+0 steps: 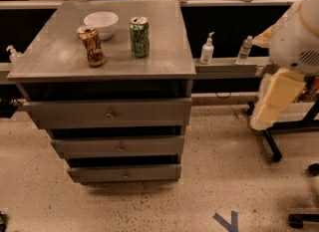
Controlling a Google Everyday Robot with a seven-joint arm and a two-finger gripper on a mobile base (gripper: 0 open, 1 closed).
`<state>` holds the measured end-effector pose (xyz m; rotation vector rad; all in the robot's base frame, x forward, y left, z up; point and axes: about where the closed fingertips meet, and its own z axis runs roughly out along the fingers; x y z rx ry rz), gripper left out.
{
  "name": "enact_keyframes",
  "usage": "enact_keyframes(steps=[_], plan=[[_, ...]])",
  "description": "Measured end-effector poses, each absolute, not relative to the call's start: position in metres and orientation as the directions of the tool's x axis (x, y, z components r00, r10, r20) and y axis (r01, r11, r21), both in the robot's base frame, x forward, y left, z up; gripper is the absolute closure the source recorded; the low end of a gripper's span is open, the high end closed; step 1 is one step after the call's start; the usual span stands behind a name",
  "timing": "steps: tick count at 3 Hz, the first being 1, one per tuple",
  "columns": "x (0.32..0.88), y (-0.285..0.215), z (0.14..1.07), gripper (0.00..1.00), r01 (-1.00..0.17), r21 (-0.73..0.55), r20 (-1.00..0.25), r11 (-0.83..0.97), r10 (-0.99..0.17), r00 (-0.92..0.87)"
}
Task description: Open middle drawer
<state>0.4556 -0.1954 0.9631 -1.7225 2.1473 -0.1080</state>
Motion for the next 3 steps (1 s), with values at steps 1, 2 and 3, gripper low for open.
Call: enact_keyframes(steps=[1,2,3], plan=[[0.48,-0.141,0.889,0.0,-0.952,-0.268,-0.29,0.147,-0.955,-0.066],[0.481,-0.122,0.852,0.0,-0.958,-0.258,-0.297,0.124,-0.954,-0.043],[0.48,-0.113,0.847,0.0,-0.967,-0.237,-0.322,0.095,-0.947,-0.014]])
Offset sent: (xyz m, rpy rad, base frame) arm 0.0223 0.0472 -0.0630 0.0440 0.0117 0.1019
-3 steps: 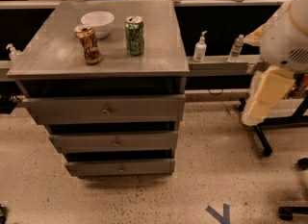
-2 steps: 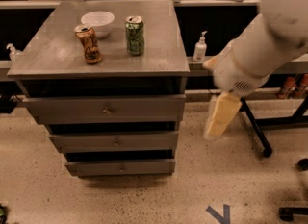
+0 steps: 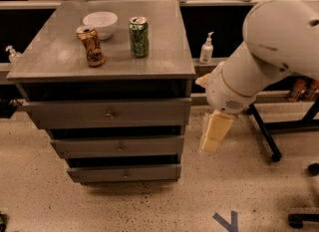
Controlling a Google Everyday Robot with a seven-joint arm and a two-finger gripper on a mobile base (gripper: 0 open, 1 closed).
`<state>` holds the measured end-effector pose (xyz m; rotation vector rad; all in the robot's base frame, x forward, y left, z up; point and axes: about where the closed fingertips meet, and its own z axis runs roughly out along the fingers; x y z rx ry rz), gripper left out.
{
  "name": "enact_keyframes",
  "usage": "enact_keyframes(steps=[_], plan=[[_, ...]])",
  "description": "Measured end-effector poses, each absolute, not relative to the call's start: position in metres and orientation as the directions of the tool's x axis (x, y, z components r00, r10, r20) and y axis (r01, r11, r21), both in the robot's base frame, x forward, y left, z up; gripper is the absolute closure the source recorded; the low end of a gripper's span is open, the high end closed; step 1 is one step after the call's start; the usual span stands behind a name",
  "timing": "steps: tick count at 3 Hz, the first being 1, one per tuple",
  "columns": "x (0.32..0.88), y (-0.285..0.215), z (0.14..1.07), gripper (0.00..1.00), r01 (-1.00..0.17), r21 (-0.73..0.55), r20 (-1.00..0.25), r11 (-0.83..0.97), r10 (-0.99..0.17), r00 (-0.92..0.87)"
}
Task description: Open middle drawer
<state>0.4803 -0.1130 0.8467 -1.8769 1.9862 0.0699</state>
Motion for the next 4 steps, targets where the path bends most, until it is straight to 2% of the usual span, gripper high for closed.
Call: enact_keyframes(steps=[1,2,3,4], plan=[[0.473,-0.069,0.796,0.0,-0.975,-0.223,-0.377,-0.016,-0.921,0.101],[0.437,-0.003,0.707,0.0,-0.973,-0.178,-0.449,-0.146,-0.868,0.212],[0.428,0.027,0.672,0.0,-0.966,-0.197,-0.489,-0.165,-0.838,0.243],[0.437,0.025,0.68,0.0,-0.964,-0.221,-0.487,-0.15,-0.839,0.242]])
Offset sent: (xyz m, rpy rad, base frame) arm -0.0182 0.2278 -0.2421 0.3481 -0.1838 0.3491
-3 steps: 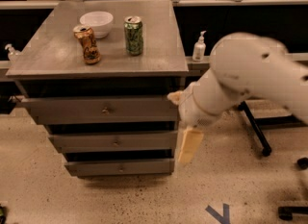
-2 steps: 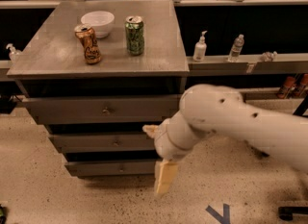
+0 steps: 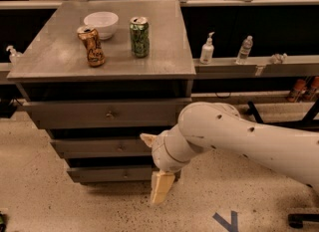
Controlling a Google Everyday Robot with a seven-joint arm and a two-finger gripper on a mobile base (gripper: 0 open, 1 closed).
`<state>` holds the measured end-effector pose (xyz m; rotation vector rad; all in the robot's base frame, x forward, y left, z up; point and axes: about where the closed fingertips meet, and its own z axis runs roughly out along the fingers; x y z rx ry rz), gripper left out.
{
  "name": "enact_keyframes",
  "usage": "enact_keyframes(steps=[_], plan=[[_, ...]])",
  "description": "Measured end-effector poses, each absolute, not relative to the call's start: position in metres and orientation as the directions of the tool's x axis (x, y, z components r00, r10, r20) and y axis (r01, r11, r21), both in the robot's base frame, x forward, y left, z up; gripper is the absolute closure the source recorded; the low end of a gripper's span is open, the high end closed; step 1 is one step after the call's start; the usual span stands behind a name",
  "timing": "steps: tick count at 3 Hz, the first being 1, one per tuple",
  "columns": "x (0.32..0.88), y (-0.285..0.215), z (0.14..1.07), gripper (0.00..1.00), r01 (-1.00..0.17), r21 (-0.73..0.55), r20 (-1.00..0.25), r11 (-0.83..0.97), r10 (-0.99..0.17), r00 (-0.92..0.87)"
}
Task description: Open middle drawer
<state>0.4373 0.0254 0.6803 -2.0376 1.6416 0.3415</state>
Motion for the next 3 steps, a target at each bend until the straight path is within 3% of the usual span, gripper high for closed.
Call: enact_keyframes(steps=[1,3], plan=[[0.452,0.052,0.652,0.0,-0.945,-0.239,-0.513,-0.224,-0.797,0.319],[0.516,0.117,0.527,0.0,-0.831,-0.423,-0.473,-0.361,-0.695,0.542]])
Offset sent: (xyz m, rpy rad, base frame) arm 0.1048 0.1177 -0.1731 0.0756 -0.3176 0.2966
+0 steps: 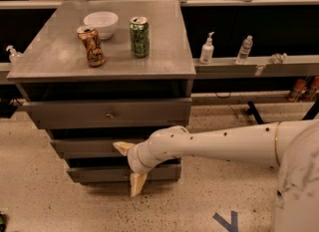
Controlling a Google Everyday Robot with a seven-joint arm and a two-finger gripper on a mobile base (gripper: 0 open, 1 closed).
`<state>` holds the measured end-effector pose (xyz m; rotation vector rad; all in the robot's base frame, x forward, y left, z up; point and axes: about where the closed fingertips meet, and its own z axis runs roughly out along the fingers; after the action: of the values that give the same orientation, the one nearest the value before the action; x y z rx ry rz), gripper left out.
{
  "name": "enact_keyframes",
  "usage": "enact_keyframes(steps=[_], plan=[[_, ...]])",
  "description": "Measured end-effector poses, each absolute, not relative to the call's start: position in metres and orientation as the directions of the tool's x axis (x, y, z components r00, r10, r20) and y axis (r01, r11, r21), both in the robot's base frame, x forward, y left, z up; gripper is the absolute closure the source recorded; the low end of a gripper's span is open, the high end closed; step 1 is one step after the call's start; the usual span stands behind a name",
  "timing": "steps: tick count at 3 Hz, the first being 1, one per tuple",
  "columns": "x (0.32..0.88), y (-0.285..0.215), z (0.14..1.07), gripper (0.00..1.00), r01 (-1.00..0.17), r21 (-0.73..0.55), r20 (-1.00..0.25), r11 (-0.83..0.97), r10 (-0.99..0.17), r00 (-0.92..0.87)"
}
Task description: Open middle drawer
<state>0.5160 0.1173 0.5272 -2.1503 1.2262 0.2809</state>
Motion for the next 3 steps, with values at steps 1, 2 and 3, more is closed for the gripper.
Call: enact_keyframes(steps=[1,2,3], plan=[[0.519,0.121,0.522,0.0,-0.828,-0.434,-0.471,-0.355,-0.693,0.545],[0.528,0.12,0.51,0.0,-0.82,-0.415,-0.416,-0.394,-0.72,0.556],[0.559,0.106,0.487,0.0,-0.806,-0.414,-0.331,-0.423,-0.755,0.566]])
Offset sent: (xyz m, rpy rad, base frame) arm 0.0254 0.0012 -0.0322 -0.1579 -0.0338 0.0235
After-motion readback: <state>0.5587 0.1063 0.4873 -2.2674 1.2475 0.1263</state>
